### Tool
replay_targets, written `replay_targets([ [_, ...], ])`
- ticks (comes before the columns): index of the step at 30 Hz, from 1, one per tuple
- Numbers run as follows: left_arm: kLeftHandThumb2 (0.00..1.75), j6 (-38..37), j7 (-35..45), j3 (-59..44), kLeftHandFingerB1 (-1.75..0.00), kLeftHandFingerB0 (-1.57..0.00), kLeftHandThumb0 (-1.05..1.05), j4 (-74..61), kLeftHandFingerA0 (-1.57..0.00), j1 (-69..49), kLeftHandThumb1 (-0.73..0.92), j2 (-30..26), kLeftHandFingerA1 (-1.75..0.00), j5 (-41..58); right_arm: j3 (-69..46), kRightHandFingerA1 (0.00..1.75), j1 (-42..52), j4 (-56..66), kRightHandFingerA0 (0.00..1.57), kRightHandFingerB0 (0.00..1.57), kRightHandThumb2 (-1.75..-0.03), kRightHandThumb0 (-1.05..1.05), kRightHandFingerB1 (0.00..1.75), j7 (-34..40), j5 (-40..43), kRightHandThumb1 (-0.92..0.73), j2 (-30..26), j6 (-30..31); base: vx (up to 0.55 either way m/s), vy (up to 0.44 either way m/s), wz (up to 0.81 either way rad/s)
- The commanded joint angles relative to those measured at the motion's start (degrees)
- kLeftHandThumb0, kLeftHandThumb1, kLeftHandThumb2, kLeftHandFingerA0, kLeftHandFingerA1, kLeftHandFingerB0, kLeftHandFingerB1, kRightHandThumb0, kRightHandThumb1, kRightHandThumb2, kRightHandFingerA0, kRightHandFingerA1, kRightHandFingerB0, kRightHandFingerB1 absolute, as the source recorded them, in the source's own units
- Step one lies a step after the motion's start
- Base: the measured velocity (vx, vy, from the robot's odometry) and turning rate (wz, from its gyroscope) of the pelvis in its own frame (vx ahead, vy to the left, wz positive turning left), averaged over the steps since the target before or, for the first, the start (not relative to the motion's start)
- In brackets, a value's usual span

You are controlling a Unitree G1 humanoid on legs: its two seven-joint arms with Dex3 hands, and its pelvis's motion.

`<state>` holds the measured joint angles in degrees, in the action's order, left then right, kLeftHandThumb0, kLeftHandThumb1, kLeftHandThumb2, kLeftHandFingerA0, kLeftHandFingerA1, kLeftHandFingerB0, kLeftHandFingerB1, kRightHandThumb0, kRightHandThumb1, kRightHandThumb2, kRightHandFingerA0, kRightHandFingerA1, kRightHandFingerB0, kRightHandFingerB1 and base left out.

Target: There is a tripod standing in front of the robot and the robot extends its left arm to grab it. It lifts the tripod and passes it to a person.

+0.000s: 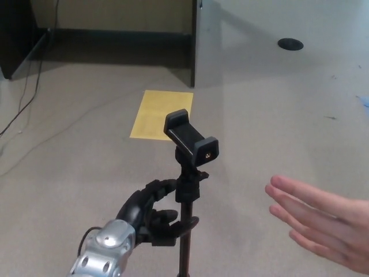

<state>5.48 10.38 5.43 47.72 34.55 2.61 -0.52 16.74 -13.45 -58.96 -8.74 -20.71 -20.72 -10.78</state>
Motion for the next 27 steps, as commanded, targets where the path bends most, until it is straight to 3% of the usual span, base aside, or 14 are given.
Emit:
replay_targets([
  [1,0.68,-1.7,-0.1,0.5,-0.3,-0.07,-0.57,-0.4,-0.22,2.1,0.41,0.9,-0.42,-0.9,-1.1,0.37,-0.2,0.4,0.51,0.33,-0.62,-0.38,0.31,-1.1,0.9,-0.72,-0.9,0.2,0.0,0.0,0.0],
  [11,0.72,-2.6,0.0,5.5,-0.32,-0.09,-0.67,-4.1,-0.24,1.2,0.41,3.7,-0.43,-3.5,-1.7,0.37,0.1,0.5,0.5,0.32,-0.62,-0.41,0.31,-1.8,1.0,-0.72,-1.2,-0.8,0.0,0.0,0.0],
  [12,0.56,-2.7,0.2,5.8,-0.25,-0.12,-0.62,-4.2,-0.29,1.3,0.47,3.9,-0.35,-3.4,-1.6,0.36,-0.1,0.3,0.48,0.32,-0.62,-0.41,0.31,-1.6,0.7,-0.72,-1.2,-0.7,0.0,0.0,0.0],
  [13,0.71,-2.1,0.4,6.1,-0.32,-0.09,-0.66,-5.5,-0.26,1.0,0.41,4.6,-0.43,-3.2,-1.6,0.37,-0.2,0.1,0.51,0.33,-0.62,-0.4,0.31,-1.4,0.6,-0.72,-1.3,-0.8,0.0,0.0,0.0],
  [19,0.71,-1.4,1.2,6.6,-0.34,-0.08,-0.61,-5.2,-0.27,1.9,0.44,5.9,-0.43,-3.0,-1.6,0.36,-0.9,0.7,0.5,0.32,-0.62,-0.4,0.31,-1.4,0.4,-0.72,-1.1,0.3,0.0,0.0,0.0],
  [20,0.73,-1.8,0.8,6.7,-0.36,-0.13,-0.52,-4.9,-0.36,1.8,0.5,6.1,-0.46,-3.2,-1.5,0.36,-0.9,0.8,0.5,0.32,-0.62,-0.4,0.31,-1.3,0.3,-0.72,-1.1,0.3,0.0,0.0,0.0],
  [21,0.62,-2.5,0.3,6.6,-0.31,-0.32,-0.3,-4.8,-0.67,1.6,0.74,6.3,-0.43,-3.4,-1.5,0.36,-1.0,0.8,0.51,0.32,-0.62,-0.41,0.31,-1.4,0.3,-0.72,-1.2,0.4,0.0,0.0,0.0],
  [22,0.62,-3.3,-0.2,6.5,-0.31,-0.32,-0.3,-4.6,-0.67,1.5,0.74,6.5,-0.43,-3.4,-1.5,0.36,-1.2,0.8,0.51,0.32,-0.62,-0.41,0.31,-1.5,0.2,-0.72,-1.2,0.4,0.0,0.0,0.0],
  [24,0.66,-5.1,-0.3,6.4,-0.43,-0.63,-0.12,-3.6,-1.06,2.1,0.86,6.2,-0.58,-3.9,-1.5,0.37,-2.2,0.4,0.51,0.32,-0.62,-0.41,0.31,-2.0,0.3,-0.71,-1.1,0.7,0.0,0.0,0.0],
  [25,0.66,-6.0,-1.0,6.1,-0.51,-0.78,-0.07,-3.2,-1.13,2.2,0.87,6.0,-0.78,-4.1,-1.5,0.37,-2.6,0.3,0.52,0.33,-0.62,-0.41,0.31,-2.1,0.4,-0.71,-1.1,0.7,0.0,0.0,0.0],
  [27,0.65,-6.2,-2.2,5.5,-0.56,-0.83,-0.06,-2.4,-1.11,3.3,0.86,6.0,-0.87,-4.2,-1.4,0.37,-3.5,0.3,0.52,0.34,-0.62,-0.41,0.31,-2.3,0.2,-0.72,-1.3,0.8,0.0,0.0,0.0],
])
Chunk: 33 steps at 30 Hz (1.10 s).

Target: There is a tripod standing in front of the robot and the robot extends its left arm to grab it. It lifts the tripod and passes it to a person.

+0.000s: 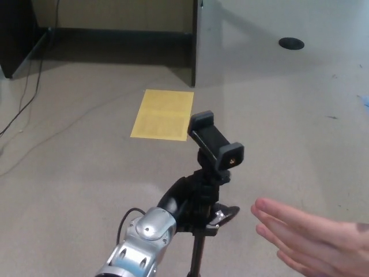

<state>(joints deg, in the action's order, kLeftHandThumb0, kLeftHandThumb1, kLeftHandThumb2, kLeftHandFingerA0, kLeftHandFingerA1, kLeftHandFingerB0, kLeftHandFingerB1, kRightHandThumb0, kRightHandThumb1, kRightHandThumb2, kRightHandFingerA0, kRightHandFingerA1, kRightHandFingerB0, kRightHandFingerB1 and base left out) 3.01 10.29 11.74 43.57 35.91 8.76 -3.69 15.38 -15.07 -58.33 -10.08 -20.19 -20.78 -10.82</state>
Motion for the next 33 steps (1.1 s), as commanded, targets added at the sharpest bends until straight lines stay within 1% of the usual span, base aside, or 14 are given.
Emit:
replay_targets([
  [1,0.71,-3.4,-5.0,-1.2,-1.04,-0.8,-0.08,1.7,-0.93,2.2,0.87,-0.1,-1.25,-1.9,0.0,0.37,-2.0,0.0,0.5,0.35,-0.62,-0.4,0.31,-0.9,-0.4,-0.72,-1.4,0.6,0.0,0.0,0.0],
  [2,0.75,-4.1,-5.8,-1.9,-1.15,-0.74,-0.07,2.3,-0.83,2.5,0.88,0.0,-1.4,-1.6,-0.2,0.37,-2.3,-0.3,0.51,0.35,-0.62,-0.4,0.32,-0.9,-0.2,-0.73,-1.4,0.6,0.0,0.0,0.0],
  [4,0.73,-7.1,-6.2,-2.6,-1.2,-0.66,-0.09,4.4,-0.76,3.5,0.87,-0.9,-1.47,-1.9,-0.3,0.37,-2.9,-0.7,0.5,0.35,-0.62,-0.4,0.32,-0.9,0.1,-0.72,-0.7,0.8,0.0,0.0,0.0],
  [8,0.76,-9.5,-6.6,-3.4,-1.14,-0.73,-0.14,5.6,-0.89,4.1,0.84,-0.4,-1.42,-1.5,0.3,0.39,-2.0,-1.0,0.56,0.35,-0.62,-0.42,0.32,-0.4,-0.5,-0.71,-0.7,0.8,0.0,0.0,0.0],
  [9,0.77,-10.0,-6.5,-3.7,-1.11,-0.76,-0.15,6.0,-0.94,4.6,0.81,-0.3,-1.38,-1.3,0.0,0.52,-2.1,-1.1,0.49,0.29,-0.85,-0.5,0.44,-0.7,-0.2,-0.58,-0.6,1.2,0.0,0.0,0.0],
  [10,0.75,-9.4,-6.6,-4.1,-1.11,-0.76,-0.13,5.3,-0.91,5.3,0.82,0.1,-1.41,-0.9,0.0,0.37,-2.4,-1.1,0.54,0.34,-0.62,-0.42,0.31,-0.8,-0.1,-0.72,-0.6,1.5,0.0,0.0,0.0],
  [15,0.74,-8.6,-5.5,-4.0,-1.15,-0.74,-0.14,0.6,-0.93,4.5,0.83,0.9,-1.44,-0.6,-0.1,0.37,-2.0,-1.2,0.53,0.36,-0.62,-0.4,0.32,-1.2,0.1,-0.72,-0.7,2.0,0.0,0.0,0.0],
  [18,0.8,-9.7,-4.5,-3.3,-1.15,-0.79,-0.14,-6.5,-1.02,3.0,0.78,0.8,-1.34,-0.4,0.1,0.38,-0.7,-1.0,0.52,0.35,-0.62,-0.4,0.32,-0.2,-0.4,-0.73,-1.3,0.9,0.0,0.0,0.0],
  [22,0.86,-6.1,-2.9,-3.1,-1.16,-0.81,-0.16,-18.5,-1.09,2.1,0.72,-0.4,-1.34,0.2,-0.2,0.38,-0.2,-1.2,0.55,0.34,-0.62,-0.41,0.31,-0.4,-0.1,-0.73,-1.5,1.1,0.0,0.0,0.0],
  [23,0.86,-4.4,-2.1,-3.6,-1.16,-0.81,-0.16,-20.9,-1.07,2.2,0.73,-0.4,-1.36,1.5,-0.1,0.52,-0.3,-1.3,0.49,0.29,-0.85,-0.48,0.45,-0.3,-0.2,-0.59,-1.4,1.2,0.0,0.0,0.0],
  [24,0.85,-2.9,-1.1,-3.9,-1.18,-0.81,-0.17,-23.8,-1.06,2.7,0.74,-0.8,-1.38,2.4,-0.2,0.38,-0.4,-1.3,0.54,0.35,-0.62,-0.41,0.32,-0.3,-0.2,-0.72,-1.3,1.1,0.0,0.0,0.0],
  [31,0.81,0.7,2.1,-4.7,-1.1,-0.81,-0.14,-34.4,-1.09,7.2,0.78,-2.4,-1.31,4.2,-0.4,0.37,-0.4,-1.7,0.54,0.37,-0.62,-0.4,0.32,-0.5,0.1,-0.72,-1.3,0.9,0.0,0.0,0.0],
  [32,0.77,3.3,2.8,-4.6,-1.1,-0.8,-0.16,-38.2,-1.08,8.9,0.79,-2.3,-1.34,4.9,-0.6,0.53,-0.5,-2.0,0.5,0.31,-0.85,-0.48,0.45,-0.5,0.3,-0.58,-1.1,0.9,0.0,0.0,0.0],
  [33,0.79,4.4,2.9,-4.6,-1.1,-0.8,-0.15,-39.5,-1.05,9.5,0.77,-2.2,-1.37,5.2,-0.6,0.38,-0.6,-2.2,0.55,0.37,-0.62,-0.41,0.32,-0.5,0.3,-0.72,-1.1,0.8,0.0,0.0,0.0],
])
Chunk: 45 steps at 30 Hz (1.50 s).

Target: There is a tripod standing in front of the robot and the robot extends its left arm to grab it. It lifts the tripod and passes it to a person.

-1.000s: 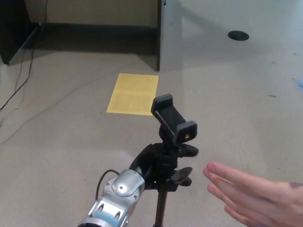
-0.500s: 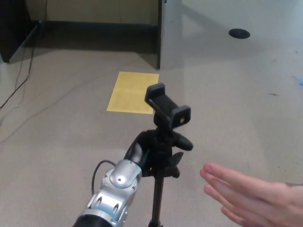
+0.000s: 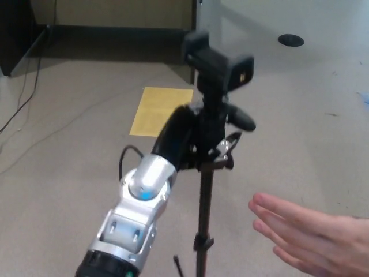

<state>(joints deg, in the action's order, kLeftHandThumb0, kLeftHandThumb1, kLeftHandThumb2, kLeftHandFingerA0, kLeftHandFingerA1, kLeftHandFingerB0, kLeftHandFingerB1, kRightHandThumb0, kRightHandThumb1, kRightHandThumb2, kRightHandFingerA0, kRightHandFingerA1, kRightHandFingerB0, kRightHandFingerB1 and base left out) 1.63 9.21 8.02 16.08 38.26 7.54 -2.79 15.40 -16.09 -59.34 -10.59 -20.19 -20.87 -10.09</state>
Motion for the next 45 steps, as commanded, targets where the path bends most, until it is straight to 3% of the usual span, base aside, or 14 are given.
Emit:
replay_targets([
  [1,0.79,6.9,4.1,-0.8,-1.1,-0.8,-0.15,-13.3,-1.05,7.6,0.77,-0.8,-1.37,4.7,-0.5,0.38,0.4,-1.4,0.55,0.37,-0.62,-0.41,0.32,0.1,0.2,-0.72,-1.0,0.0,0.0,0.0,0.0],
  [8,0.74,17.9,2.9,2.9,-1.05,-0.81,-0.14,-24.3,-1.02,14.7,0.79,5.1,-1.38,5.9,-0.2,0.37,0.1,-2.2,0.54,0.37,-0.61,-0.41,0.32,0.8,-0.2,-0.72,-0.8,-0.3,0.0,0.0,0.0],
  [12,0.77,19.5,3.1,6.0,-1.05,-0.81,-0.09,-27.0,-0.98,15.6,0.76,9.2,-1.38,6.4,0.3,0.37,0.6,-2.0,0.53,0.34,-0.62,-0.42,0.32,0.8,-0.7,-0.72,-1.0,-0.1,0.0,0.0,0.0],
  [13,0.69,20.0,3.6,9.2,-1.05,-0.81,-0.11,-28.4,-0.99,16.1,0.79,9.9,-1.37,5.1,0.1,0.38,0.9,-2.0,0.55,0.35,-0.61,-0.42,0.32,1.0,-0.5,-0.72,-1.0,-0.7,0.0,0.0,0.0],
  [18,0.76,19.0,2.9,15.1,-1.02,-0.82,-0.07,-30.3,-0.96,17.3,0.74,11.6,-1.38,5.0,-0.1,0.37,0.5,-2.2,0.55,0.36,-0.62,-0.41,0.32,0.3,-0.1,-0.73,-0.5,0.5,0.0,0.0,0.0],
  [22,0.83,16.9,1.3,19.4,-1.26,-0.77,-0.1,-31.6,-0.9,17.3,0.7,11.2,-1.57,1.8,0.0,0.37,1.1,-1.8,0.54,0.36,-0.62,-0.39,0.32,0.2,-0.2,-0.74,-0.5,0.7,0.0,0.0,0.0],
  [27,0.75,18.7,0.3,21.5,-1.32,-0.73,-0.12,-35.4,-0.91,16.4,0.75,10.7,-1.63,1.2,1.3,0.37,0.9,-2.3,0.53,0.35,-0.62,-0.4,0.32,0.6,-1.4,-0.74,-0.6,0.2,0.0,0.0,0.0],
  [32,0.88,22.0,-0.1,22.7,-1.21,-0.79,-0.19,-39.3,-0.9,16.1,0.69,10.0,-1.6,0.5,1.7,0.38,-0.2,-2.9,0.53,0.36,-0.62,-0.39,0.32,0.3,-1.2,-0.74,-0.3,0.8,0.0,0.0,0.0],
  [36,0.86,27.4,0.7,22.9,-1.14,-0.77,-0.2,-44.1,-0.79,17.1,0.72,9.4,-1.61,0.3,4.7,0.37,-0.1,-2.6,0.5,0.34,-0.64,-0.46,0.31,1.8,-4.1,-0.78,-1.2,-1.9,0.0,0.0,0.0],
  [37,0.73,28.5,1.4,22.8,-1.2,-0.74,-0.2,-45.2,-0.83,18.3,0.75,8.6,-1.6,-0.3,6.4,0.38,-0.6,-2.6,0.55,0.35,-0.67,-0.55,0.32,1.5,-5.7,-0.87,-2.2,-3.6,0.0,0.0,0.0],
  [40,0.7,28.0,1.1,23.5,-1.1,-0.76,-0.17,-46.5,-0.8,18.3,0.74,8.0,-1.56,-1.4,7.8,0.36,-0.5,-1.6,0.53,0.36,-0.66,-0.65,0.32,2.7,-6.3,-0.84,-2.8,-3.6,0.0,0.0,0.0],
  [41,0.7,28.0,1.1,23.9,-1.09,-0.77,-0.18,-47.1,-0.82,17.8,0.73,7.8,-1.51,-1.4,7.8,0.52,0.4,-1.1,0.47,0.32,-0.99,-0.67,0.46,2.7,-6.0,-0.69,-2.7,-3.4,0.0,0.0,0.0],
  [42,0.66,28.0,1.1,24.0,-1.14,-0.75,-0.21,-47.6,-0.85,17.7,0.72,7.7,-1.49,-1.5,7.4,0.38,0.8,-0.7,0.58,0.35,-0.66,-0.63,0.31,2.1,-5.3,-0.85,-2.5,-3.0,0.0,0.0,0.0],
  [45,0.73,28.2,1.4,23.8,-1.12,-0.77,-0.17,-48.1,-0.84,17.7,0.73,7.4,-1.49,-1.5,7.1,0.41,0.1,-2.1,0.67,0.44,-0.65,-0.57,0.34,1.5,-5.0,-0.83,-2.1,-2.7,0.0,0.0,0.0],
])
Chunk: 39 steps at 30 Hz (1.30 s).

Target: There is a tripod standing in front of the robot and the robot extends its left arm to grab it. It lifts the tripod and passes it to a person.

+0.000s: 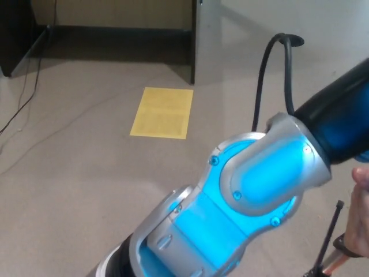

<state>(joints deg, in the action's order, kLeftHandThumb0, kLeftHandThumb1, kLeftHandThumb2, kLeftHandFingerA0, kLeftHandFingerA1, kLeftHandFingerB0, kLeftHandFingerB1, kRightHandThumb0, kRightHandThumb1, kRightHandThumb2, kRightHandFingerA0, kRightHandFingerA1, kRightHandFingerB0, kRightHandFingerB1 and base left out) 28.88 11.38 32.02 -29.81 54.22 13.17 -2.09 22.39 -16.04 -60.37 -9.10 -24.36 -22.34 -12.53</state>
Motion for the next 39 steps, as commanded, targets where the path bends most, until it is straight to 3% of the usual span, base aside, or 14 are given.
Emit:
replay_targets([
  [1,0.73,1.3,-0.8,-0.2,-1.12,-0.77,-0.17,-2.3,-0.84,1.7,0.73,1.7,-1.49,-2.4,0.3,0.41,-0.1,-1.6,0.67,0.44,-0.65,-0.57,0.34,-0.1,-1.1,-0.83,-0.7,-0.3,0.0,0.0,0.0],
  [2,0.78,2.0,-0.9,-0.4,-0.77,-0.84,-0.14,-2.4,-0.93,1.4,0.72,2.1,-1.38,-1.9,1.2,0.54,-0.5,-1.9,0.53,0.37,-0.99,-0.6,0.49,0.2,-2.1,-0.71,-0.8,-0.2,0.0,0.0,0.0],
  [3,0.62,2.7,-1.3,-0.5,-0.51,-0.68,-0.21,-2.5,-0.82,0.6,0.75,2.3,-1.22,-1.7,2.5,0.54,-1.0,-2.5,0.52,0.35,-1.0,-0.61,0.48,0.2,-3.5,-0.71,-1.0,-0.1,0.0,0.0,0.0],
  [4,0.58,2.2,-0.7,0.0,-0.3,-0.26,-0.39,-2.2,-0.46,0.6,0.6,1.0,-0.43,-2.5,2.4,0.38,-1.1,-2.4,0.6,0.39,-0.68,-0.65,0.32,-0.4,-3.1,-0.88,-0.8,1.1,0.0,0.0,0.0],
  [7,0.76,7.7,5.3,0.3,0.0,0.0,-0.71,-4.3,-0.02,2.5,0.43,-3.8,-0.2,-0.8,0.1,0.39,0.2,-0.7,0.64,0.45,-0.67,-0.57,0.34,-0.2,-0.5,-0.83,1.1,6.7,0.0,0.0,0.0],
  [11,0.81,12.5,9.5,-0.1,0.0,0.0,-0.82,-5.7,0.0,3.9,0.45,-8.1,-0.16,1.0,-2.7,0.41,1.5,0.6,0.67,0.45,-0.64,-0.47,0.35,0.4,0.7,-0.77,1.3,6.8,0.0,0.0,0.0],
  [12,0.88,13.5,10.1,-0.6,-0.01,0.0,-0.85,-5.9,0.0,4.3,0.49,-9.0,-0.15,1.4,-3.9,0.53,1.6,-0.1,0.53,0.36,-0.88,-0.49,0.47,0.1,1.9,-0.63,1.5,5.4,0.0,0.0,0.0],
  [13,0.85,14.9,10.5,-0.9,0.0,0.0,-0.83,-6.2,0.0,4.7,0.48,-9.4,-0.12,1.9,-4.7,0.38,1.5,-1.0,0.57,0.38,-0.63,-0.41,0.33,-0.3,2.6,-0.74,1.7,4.9,0.0,0.0,0.0],
  [27,0.83,18.8,14.8,-10.3,0.0,0.0,-0.85,-10.7,0.0,-2.7,0.51,-21.7,-0.01,5.7,-5.9,0.37,1.6,-2.5,0.54,0.37,-0.62,-0.41,0.32,-0.5,2.4,-0.73,2.3,3.4,0.0,0.0,0.0],
  [30,0.56,16.3,15.7,-13.8,0.0,0.0,-0.76,-11.6,0.0,-8.4,0.51,-23.8,0.0,8.0,-5.8,0.51,2.9,-2.1,0.47,0.32,-0.84,-0.47,0.45,0.1,2.3,-0.59,1.8,2.4,0.0,0.0,0.0],
  [31,0.56,15.2,15.8,-16.3,0.0,0.0,-0.75,-12.3,0.0,-12.2,0.49,-25.1,0.0,8.7,-5.7,0.38,3.3,-2.2,0.58,0.37,-0.61,-0.41,0.32,0.4,2.1,-0.72,1.8,2.1,0.0,0.0,0.0],
  [36,0.57,13.6,17.8,-28.5,0.0,0.0,-0.63,-13.5,0.0,-26.2,0.46,-27.7,-0.02,14.0,-5.3,0.39,3.2,-2.8,0.58,0.38,-0.62,-0.41,0.33,1.1,1.7,-0.73,1.8,1.9,0.0,0.0,0.0],
  [37,0.55,10.7,18.9,-31.3,0.0,0.0,-0.64,-12.6,0.0,-29.6,0.48,-28.9,-0.12,14.3,-5.3,0.53,2.7,-3.1,0.48,0.32,-0.88,-0.47,0.47,1.0,1.8,-0.59,1.9,2.0,0.0,0.0,0.0],
  [39,0.75,6.9,19.1,-34.3,0.0,0.0,-0.69,-11.6,0.0,-34.9,0.41,-30.3,-0.19,13.3,-5.6,0.38,2.8,-3.1,0.57,0.39,-0.61,-0.41,0.33,0.9,2.1,-0.72,1.8,1.9,0.0,0.0,0.0],
])
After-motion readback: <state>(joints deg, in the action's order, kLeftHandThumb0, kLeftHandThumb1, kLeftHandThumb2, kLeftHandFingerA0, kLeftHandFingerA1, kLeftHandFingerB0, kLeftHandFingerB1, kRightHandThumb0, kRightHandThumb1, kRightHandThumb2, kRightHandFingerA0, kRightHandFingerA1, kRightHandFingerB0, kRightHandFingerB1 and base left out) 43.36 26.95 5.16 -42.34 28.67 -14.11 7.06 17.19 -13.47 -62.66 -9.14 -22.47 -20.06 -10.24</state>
